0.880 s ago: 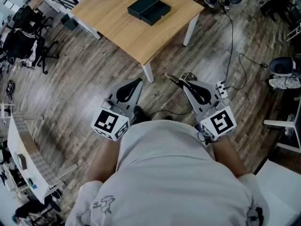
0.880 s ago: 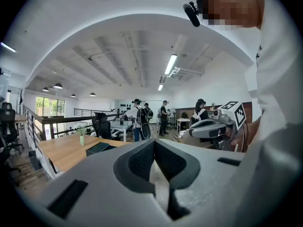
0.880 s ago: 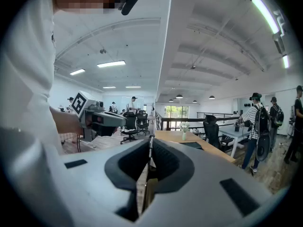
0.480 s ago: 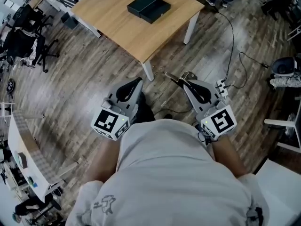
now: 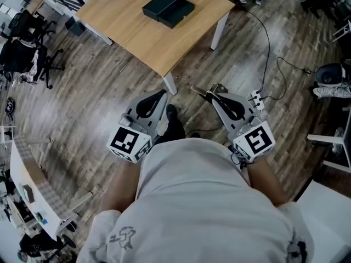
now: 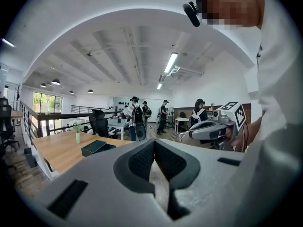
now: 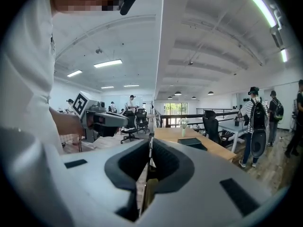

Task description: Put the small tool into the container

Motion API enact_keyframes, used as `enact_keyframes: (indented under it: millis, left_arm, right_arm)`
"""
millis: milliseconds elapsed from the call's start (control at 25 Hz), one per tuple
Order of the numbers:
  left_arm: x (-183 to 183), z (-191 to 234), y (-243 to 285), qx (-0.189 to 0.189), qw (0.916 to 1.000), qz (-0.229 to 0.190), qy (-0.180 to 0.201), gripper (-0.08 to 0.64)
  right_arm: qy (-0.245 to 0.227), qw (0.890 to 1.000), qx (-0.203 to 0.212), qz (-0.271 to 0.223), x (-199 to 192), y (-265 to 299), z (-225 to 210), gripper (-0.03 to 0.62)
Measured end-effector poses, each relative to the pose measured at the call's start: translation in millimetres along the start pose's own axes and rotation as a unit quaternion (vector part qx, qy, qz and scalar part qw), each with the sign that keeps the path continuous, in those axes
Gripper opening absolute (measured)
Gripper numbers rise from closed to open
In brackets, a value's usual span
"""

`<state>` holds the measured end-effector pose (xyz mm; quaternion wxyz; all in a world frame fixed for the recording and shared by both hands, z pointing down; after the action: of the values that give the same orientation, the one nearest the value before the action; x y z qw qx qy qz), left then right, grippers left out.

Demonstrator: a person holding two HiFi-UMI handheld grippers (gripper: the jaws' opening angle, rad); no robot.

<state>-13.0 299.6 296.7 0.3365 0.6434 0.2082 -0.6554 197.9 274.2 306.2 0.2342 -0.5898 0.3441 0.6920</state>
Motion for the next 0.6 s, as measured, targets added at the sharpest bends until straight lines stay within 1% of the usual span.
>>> enact_keyframes:
  millis: [280, 480, 600]
  left_arm:
    - [-0.1, 37.4, 24.1, -0.014, 0.9999, 0.003, -0.005, 0.006]
    - [7.1, 72.1, 43.4, -0.026, 0.9996, 0.009, 0.006, 0.006]
    - [7.7, 97.5, 52.2, -0.034, 0.9994, 0.011, 0.000, 0.006]
  right_arm:
    - [0.004, 1.000, -0.014, 0.010, 1.1, 30.4, -20.4, 0.031]
    - [0.007, 1.000, -0.027, 0.013, 4.9, 61.9, -34.6, 0.031]
    - [0.008, 0.999, -0.032, 0.016, 8.8, 85.0, -43.7, 0.029]
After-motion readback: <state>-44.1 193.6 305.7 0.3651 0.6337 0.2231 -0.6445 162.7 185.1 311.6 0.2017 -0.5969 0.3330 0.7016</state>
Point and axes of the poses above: the fingertips, and each gripper's own axes: y forward along the fingers, z to its left, x out of its top, the point moved 6 cm from there along -y, backward along the fingers, and after that the axes turned 11 degrees about -x, right-handed, at the moved point
